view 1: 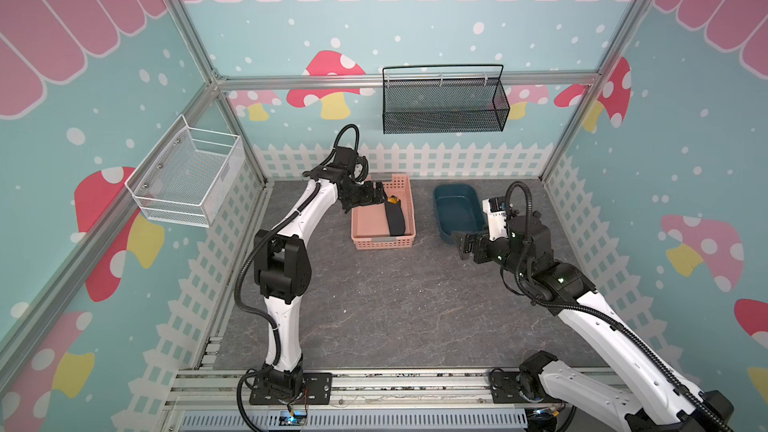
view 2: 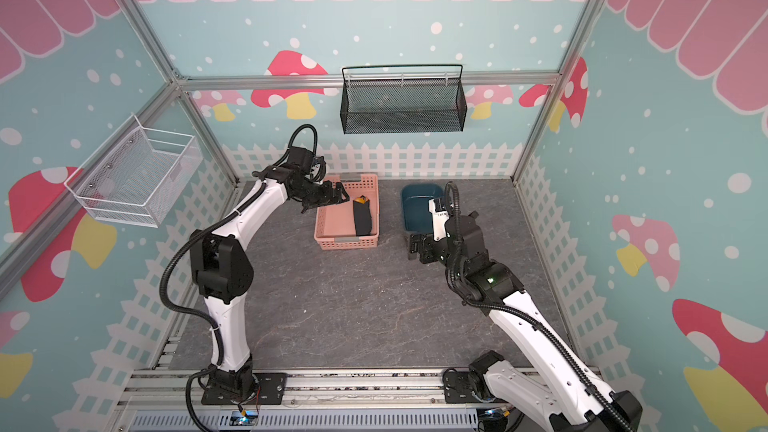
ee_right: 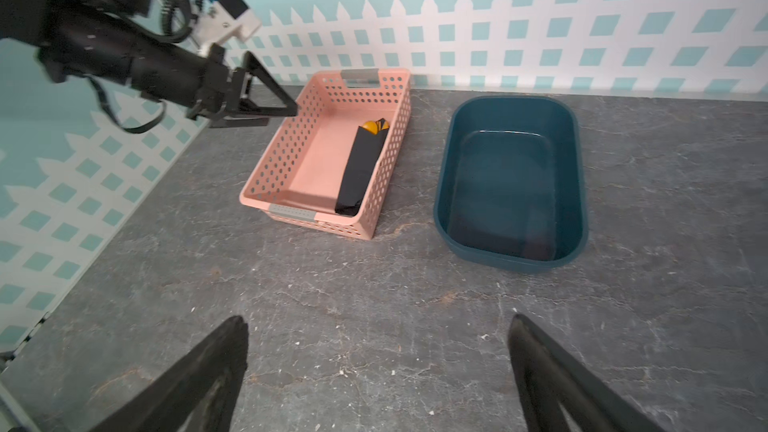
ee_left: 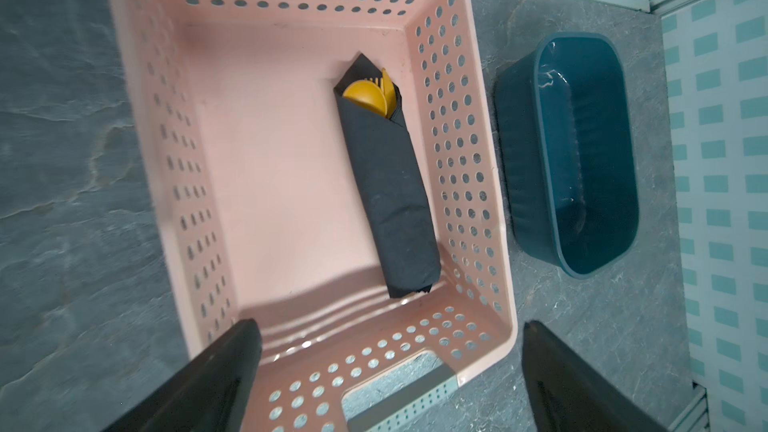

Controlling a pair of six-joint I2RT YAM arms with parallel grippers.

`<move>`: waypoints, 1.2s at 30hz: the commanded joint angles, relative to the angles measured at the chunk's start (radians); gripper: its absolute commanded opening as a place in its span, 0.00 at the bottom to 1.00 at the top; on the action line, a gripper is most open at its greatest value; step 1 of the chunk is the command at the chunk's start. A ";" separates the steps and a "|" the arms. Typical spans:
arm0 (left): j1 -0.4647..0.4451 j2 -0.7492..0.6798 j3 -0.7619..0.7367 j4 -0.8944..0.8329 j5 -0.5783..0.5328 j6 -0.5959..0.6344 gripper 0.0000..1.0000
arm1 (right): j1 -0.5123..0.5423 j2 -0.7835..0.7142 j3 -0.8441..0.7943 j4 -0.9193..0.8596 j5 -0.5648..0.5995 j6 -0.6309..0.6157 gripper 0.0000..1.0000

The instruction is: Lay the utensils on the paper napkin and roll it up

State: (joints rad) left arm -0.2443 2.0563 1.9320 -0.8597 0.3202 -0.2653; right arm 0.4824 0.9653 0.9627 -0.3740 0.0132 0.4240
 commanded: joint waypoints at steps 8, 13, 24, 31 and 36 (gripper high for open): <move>0.082 -0.371 -0.565 0.426 -0.224 -0.022 1.00 | -0.107 0.070 -0.112 0.126 0.177 -0.125 1.00; 0.104 -0.512 -0.811 0.564 -0.378 0.023 1.00 | -0.177 0.121 -0.193 0.250 0.272 -0.149 1.00; 0.125 -0.750 -1.273 0.958 -0.697 0.078 1.00 | -0.398 0.211 -0.425 0.596 0.419 -0.108 1.00; 0.126 -0.719 -1.398 1.213 -0.693 0.162 1.00 | -0.457 0.241 -0.661 1.050 0.420 -0.206 1.00; 0.128 -0.683 -1.485 1.459 -0.595 0.221 1.00 | -0.470 0.334 -0.707 1.271 0.363 -0.288 1.00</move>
State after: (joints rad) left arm -0.1234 1.3548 0.4644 0.4099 -0.3260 -0.1108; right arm 0.0223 1.2716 0.2535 0.6716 0.4080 0.2138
